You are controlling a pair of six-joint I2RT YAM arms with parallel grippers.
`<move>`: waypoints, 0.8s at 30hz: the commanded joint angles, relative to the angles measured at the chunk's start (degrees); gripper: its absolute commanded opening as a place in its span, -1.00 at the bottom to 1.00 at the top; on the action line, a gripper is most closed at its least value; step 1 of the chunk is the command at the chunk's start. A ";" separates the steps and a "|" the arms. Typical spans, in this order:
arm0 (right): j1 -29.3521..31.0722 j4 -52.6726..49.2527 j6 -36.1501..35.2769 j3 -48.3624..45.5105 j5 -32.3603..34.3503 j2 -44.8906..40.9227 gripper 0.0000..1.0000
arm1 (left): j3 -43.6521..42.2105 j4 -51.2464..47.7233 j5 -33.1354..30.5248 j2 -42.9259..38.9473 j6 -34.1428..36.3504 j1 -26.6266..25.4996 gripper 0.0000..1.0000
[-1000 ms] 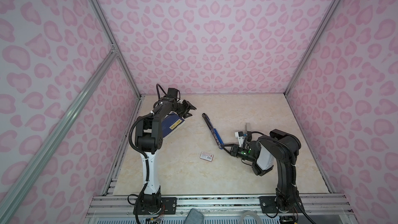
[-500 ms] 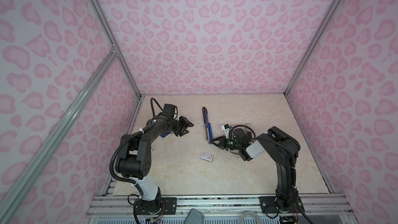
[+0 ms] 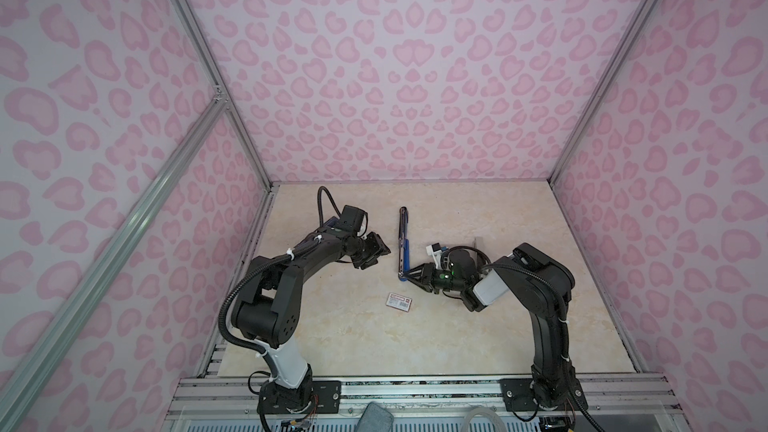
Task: Load the staples into the stapler
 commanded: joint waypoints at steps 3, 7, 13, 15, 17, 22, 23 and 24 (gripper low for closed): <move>-1.54 -10.17 -4.18 -2.90 1.81 -2.10 -0.26 | 4.36 -2.29 -4.37 3.83 2.08 -3.45 0.15; -2.06 -12.42 -5.85 -4.35 2.56 -4.83 -0.17 | 7.81 -5.01 -8.38 5.46 3.69 -6.71 0.16; -2.11 -21.64 -11.48 -3.51 4.68 -9.09 0.29 | 13.19 -7.85 -10.37 9.93 4.93 -9.91 0.18; -2.09 -22.18 -11.90 -3.48 4.73 -9.60 0.23 | 14.93 -8.76 -11.15 11.69 4.73 -10.78 0.18; -2.11 -22.28 -11.88 -3.66 4.82 -9.99 0.24 | 16.92 -10.58 -12.49 13.42 4.39 -11.33 0.18; -1.71 -24.35 -13.84 -3.75 5.30 -11.19 0.16 | 21.78 -14.92 -15.93 17.61 4.19 -12.67 0.16; -1.58 -24.76 -14.17 -3.75 5.32 -11.38 0.16 | 23.06 -16.20 -16.82 18.65 4.48 -12.95 0.13; -1.52 -24.96 -14.43 -3.83 5.43 -11.62 0.16 | 24.04 -17.33 -17.65 19.53 4.64 -13.13 0.06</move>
